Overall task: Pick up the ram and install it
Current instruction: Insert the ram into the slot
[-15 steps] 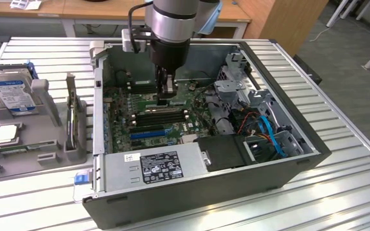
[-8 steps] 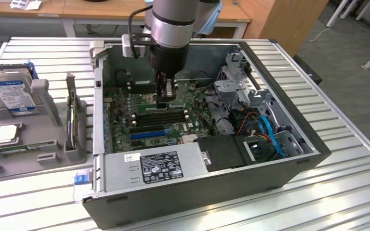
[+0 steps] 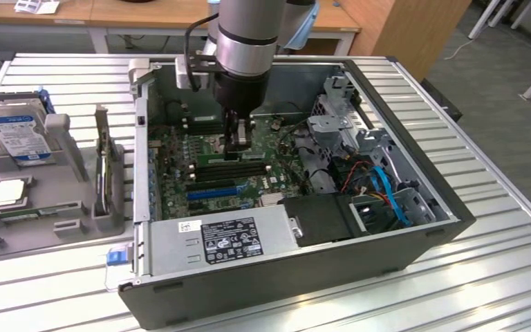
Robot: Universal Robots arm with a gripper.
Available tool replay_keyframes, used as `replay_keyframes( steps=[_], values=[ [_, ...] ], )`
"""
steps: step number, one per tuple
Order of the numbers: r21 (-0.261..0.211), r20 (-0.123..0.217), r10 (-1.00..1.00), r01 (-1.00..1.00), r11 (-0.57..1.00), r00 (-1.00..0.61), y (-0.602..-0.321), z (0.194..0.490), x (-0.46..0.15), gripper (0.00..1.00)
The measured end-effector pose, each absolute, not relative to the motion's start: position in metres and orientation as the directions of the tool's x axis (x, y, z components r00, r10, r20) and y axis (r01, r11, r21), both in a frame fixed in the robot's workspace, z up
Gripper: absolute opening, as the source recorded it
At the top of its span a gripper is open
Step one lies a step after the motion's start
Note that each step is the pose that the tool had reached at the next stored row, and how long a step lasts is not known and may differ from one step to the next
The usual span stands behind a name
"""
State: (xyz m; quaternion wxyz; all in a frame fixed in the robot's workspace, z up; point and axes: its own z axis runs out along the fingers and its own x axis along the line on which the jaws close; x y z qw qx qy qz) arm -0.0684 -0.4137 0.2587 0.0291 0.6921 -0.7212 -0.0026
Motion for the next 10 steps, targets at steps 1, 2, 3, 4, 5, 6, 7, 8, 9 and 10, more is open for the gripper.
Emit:
replay_keyframes(
  steps=[1, 2, 3, 4, 5, 6, 7, 8, 9, 10],
  values=[
    [0.044, 0.038, -0.999, -0.998, 0.039, -0.037, -0.4137, 0.2587, -0.0683, 0.12],
    [0.044, 0.038, -0.999, -0.998, 0.033, -0.031, -0.4137, 0.2587, -0.0683, 0.12],
    [0.044, 0.038, -0.999, -0.999, 0.026, -0.025, -0.4136, 0.2586, -0.0683, 0.12],
    [0.044, 0.038, -0.999, -0.999, 0.023, -0.022, -0.4137, 0.2586, -0.0683, 0.12],
    [0.044, 0.038, -0.999, -0.999, 0.023, -0.022, -0.4137, 0.2586, -0.0683, 0.12],
    [0.044, 0.038, -0.999, -0.999, 0.023, -0.022, -0.4137, 0.2586, -0.0684, 0.12],
    [0.044, 0.038, -0.999, -0.999, 0.023, -0.022, -0.4136, 0.2586, -0.0684, 0.12],
    [0.044, 0.038, -0.999, -0.999, 0.023, -0.022, -0.4134, 0.2585, -0.0684, 0.12],
    [0.044, 0.038, -0.999, -0.999, 0.024, -0.022, -0.4129, 0.2584, -0.0685, 0.12],
    [0.044, 0.038, -0.999, -0.999, 0.023, -0.022, -0.4123, 0.2584, -0.0684, 0.12]
  ],
)
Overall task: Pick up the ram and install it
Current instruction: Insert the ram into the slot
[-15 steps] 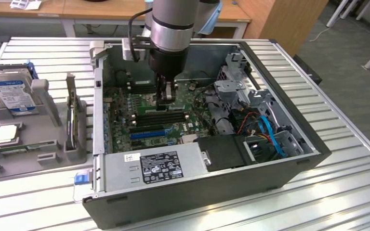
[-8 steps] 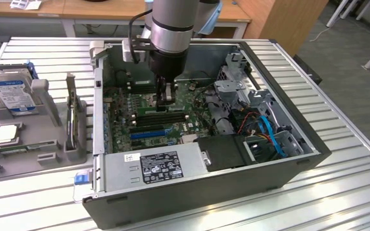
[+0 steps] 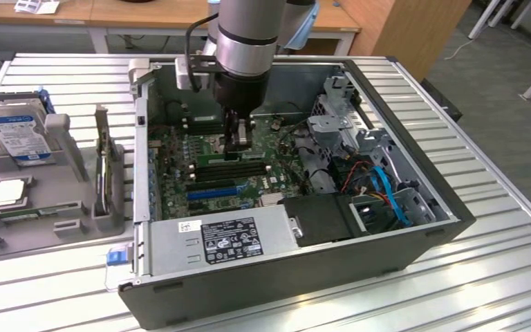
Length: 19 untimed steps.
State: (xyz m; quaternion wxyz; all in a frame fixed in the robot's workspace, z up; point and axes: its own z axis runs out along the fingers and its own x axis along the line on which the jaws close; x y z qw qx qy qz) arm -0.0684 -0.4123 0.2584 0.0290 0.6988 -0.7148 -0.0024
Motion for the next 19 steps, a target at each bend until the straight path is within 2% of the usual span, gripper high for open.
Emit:
replay_keyframes(
  steps=[19],
  values=[
    [0.044, 0.038, -0.999, -0.999, 0.023, -0.022, -0.408, 0.248, -0.068, 0.12]
  ],
)
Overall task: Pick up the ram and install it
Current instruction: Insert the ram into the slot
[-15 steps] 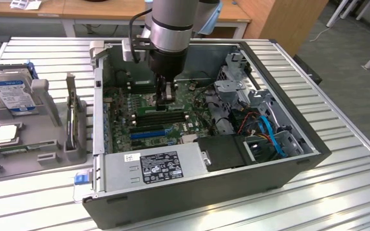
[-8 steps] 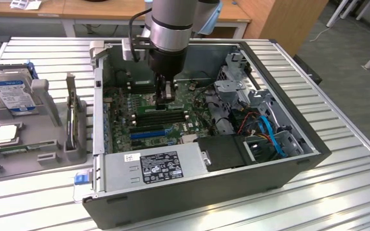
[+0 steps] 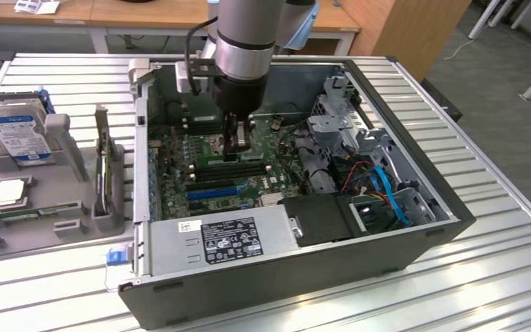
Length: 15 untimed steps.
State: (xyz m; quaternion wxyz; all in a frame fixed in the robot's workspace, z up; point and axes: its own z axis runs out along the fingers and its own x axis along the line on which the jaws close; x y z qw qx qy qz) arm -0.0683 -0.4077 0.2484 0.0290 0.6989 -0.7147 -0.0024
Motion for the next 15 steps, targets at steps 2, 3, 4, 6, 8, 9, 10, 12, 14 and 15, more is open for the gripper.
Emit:
replay_keyframes(
  steps=[2, 3, 4, 6, 8, 9, 10, 12, 14, 15],
  values=[
    [0.044, 0.038, -0.999, -0.999, 0.023, -0.022, -0.4077, 0.2452, -0.0683, 0.12],
    [0.044, 0.038, -0.999, -0.999, 0.023, -0.021, -0.4077, 0.2434, -0.0683, 0.12],
    [0.044, 0.038, -0.999, -0.999, 0.023, -0.022, -0.4077, 0.2418, -0.0683, 0.12],
    [0.044, 0.038, -0.999, -0.999, 0.023, -0.021, -0.4077, 0.2391, -0.0683, 0.12],
    [0.044, 0.038, -0.999, -0.999, 0.023, -0.022, -0.4077, 0.2388, -0.0683, 0.12],
    [0.044, 0.038, -0.999, -0.999, 0.023, -0.022, -0.4077, 0.2388, -0.0684, 0.12],
    [0.044, 0.038, -0.999, -0.999, 0.023, -0.022, -0.4077, 0.2388, -0.0684, 0.12],
    [0.044, 0.038, -0.999, -0.999, 0.023, -0.022, -0.4062, 0.2387, -0.0684, 0.12],
    [0.044, 0.038, -0.999, -0.999, 0.023, -0.022, -0.4039, 0.2388, -0.0683, 0.12],
    [0.044, 0.038, -0.999, -0.999, 0.023, -0.022, -0.4039, 0.2387, -0.0683, 0.12]
  ],
)
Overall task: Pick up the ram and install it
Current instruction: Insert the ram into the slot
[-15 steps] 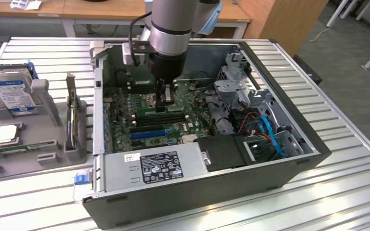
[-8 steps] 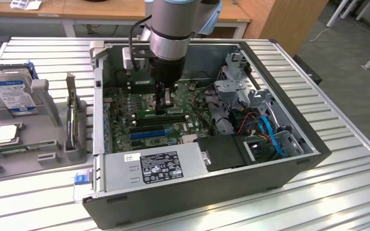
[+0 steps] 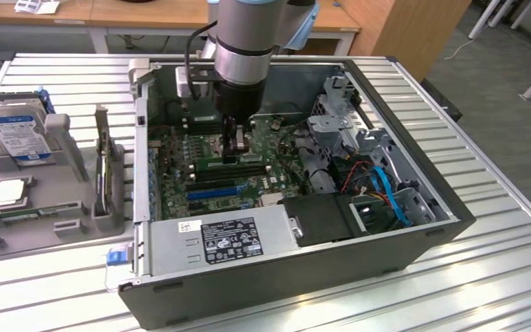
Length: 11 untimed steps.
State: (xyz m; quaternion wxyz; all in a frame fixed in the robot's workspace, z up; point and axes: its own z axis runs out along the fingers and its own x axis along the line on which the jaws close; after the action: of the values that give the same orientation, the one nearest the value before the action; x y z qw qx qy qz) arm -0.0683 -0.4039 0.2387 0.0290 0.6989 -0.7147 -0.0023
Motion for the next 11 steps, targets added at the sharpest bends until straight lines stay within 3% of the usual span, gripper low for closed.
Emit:
replay_keyframes(
  steps=[11],
  values=[
    [0.044, 0.038, -0.999, -0.999, 0.023, -0.022, -0.4039, 0.2296, -0.0683, 0.12]
  ],
)
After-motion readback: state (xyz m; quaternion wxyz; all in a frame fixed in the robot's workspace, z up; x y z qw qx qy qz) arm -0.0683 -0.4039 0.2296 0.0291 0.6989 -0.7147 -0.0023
